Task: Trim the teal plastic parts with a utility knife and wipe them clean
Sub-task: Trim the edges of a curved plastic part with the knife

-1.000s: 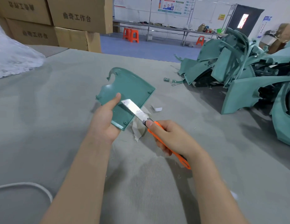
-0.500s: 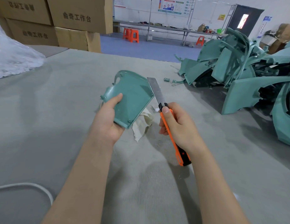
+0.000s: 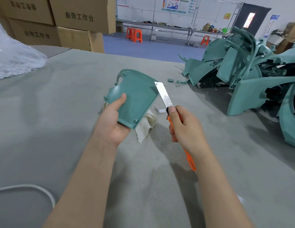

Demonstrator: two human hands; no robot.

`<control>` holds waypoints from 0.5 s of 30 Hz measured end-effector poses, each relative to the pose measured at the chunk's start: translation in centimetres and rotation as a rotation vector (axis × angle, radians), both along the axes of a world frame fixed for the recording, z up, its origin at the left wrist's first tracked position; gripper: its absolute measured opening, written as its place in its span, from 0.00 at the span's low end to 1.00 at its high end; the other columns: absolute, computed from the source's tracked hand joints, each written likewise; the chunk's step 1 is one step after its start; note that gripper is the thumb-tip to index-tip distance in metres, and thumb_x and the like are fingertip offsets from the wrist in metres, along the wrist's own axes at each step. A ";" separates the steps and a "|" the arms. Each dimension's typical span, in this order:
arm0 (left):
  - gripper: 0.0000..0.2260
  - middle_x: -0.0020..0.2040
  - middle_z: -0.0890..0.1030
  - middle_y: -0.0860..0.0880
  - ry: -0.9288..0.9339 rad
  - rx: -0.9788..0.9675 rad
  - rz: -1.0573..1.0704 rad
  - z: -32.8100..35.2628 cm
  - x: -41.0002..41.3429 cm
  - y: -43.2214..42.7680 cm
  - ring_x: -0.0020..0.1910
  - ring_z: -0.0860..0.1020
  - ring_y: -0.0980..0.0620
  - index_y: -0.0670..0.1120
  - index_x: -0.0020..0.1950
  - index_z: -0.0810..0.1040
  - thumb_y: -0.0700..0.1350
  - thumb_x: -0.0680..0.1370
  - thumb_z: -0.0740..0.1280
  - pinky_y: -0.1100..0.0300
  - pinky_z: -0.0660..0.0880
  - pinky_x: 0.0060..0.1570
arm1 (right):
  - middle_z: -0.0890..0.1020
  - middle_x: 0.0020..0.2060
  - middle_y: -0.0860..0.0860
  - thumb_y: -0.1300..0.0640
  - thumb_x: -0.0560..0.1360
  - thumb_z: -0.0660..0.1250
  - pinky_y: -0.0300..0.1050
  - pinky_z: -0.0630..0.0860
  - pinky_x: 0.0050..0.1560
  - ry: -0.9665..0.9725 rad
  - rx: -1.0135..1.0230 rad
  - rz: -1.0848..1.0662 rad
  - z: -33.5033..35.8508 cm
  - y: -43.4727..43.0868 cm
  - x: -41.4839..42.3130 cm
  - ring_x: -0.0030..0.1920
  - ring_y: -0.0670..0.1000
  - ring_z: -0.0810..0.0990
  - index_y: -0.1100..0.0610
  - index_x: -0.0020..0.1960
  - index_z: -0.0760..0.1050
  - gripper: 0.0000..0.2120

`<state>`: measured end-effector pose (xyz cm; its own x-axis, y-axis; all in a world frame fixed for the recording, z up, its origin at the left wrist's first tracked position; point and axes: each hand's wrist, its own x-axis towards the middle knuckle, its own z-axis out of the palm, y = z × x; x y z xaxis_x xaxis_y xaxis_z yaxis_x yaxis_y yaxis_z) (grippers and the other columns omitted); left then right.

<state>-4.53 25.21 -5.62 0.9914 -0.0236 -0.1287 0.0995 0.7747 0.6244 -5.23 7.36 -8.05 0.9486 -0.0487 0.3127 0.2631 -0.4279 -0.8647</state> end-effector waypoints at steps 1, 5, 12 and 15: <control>0.13 0.57 0.82 0.44 0.003 0.002 0.005 0.0 0.0 0.0 0.48 0.83 0.48 0.42 0.65 0.75 0.42 0.81 0.62 0.56 0.81 0.38 | 0.69 0.26 0.47 0.43 0.80 0.57 0.47 0.73 0.28 -0.008 0.007 -0.001 -0.1 0.1 0.0 0.26 0.49 0.69 0.57 0.39 0.70 0.20; 0.12 0.57 0.83 0.44 0.000 0.007 0.024 -0.1 0.0 0.2 0.47 0.84 0.48 0.43 0.63 0.76 0.42 0.80 0.63 0.54 0.82 0.40 | 0.69 0.26 0.48 0.42 0.79 0.57 0.46 0.71 0.26 -0.007 0.015 0.019 -0.1 0.1 0.0 0.24 0.48 0.69 0.58 0.38 0.68 0.21; 0.13 0.60 0.81 0.44 -0.018 0.005 0.047 0.1 0.0 -0.1 0.56 0.80 0.47 0.42 0.64 0.75 0.44 0.82 0.60 0.53 0.78 0.53 | 0.69 0.22 0.45 0.46 0.81 0.59 0.41 0.70 0.23 0.030 -0.110 0.221 -0.1 1.5 -0.7 0.22 0.45 0.69 0.49 0.33 0.71 0.19; 0.11 0.61 0.80 0.44 -0.024 -0.034 0.068 0.2 0.1 0.1 0.54 0.80 0.47 0.43 0.60 0.77 0.44 0.82 0.60 0.52 0.78 0.53 | 0.69 0.22 0.46 0.47 0.81 0.60 0.40 0.70 0.23 0.039 -0.187 0.323 -0.1 2.1 -1.0 0.22 0.45 0.68 0.49 0.32 0.70 0.19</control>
<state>-4.44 25.33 -5.37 0.9936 0.0404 -0.1052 0.0309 0.8000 0.5992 -6.20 9.41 -8.17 0.9171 0.3092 0.2515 0.3788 -0.4798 -0.7914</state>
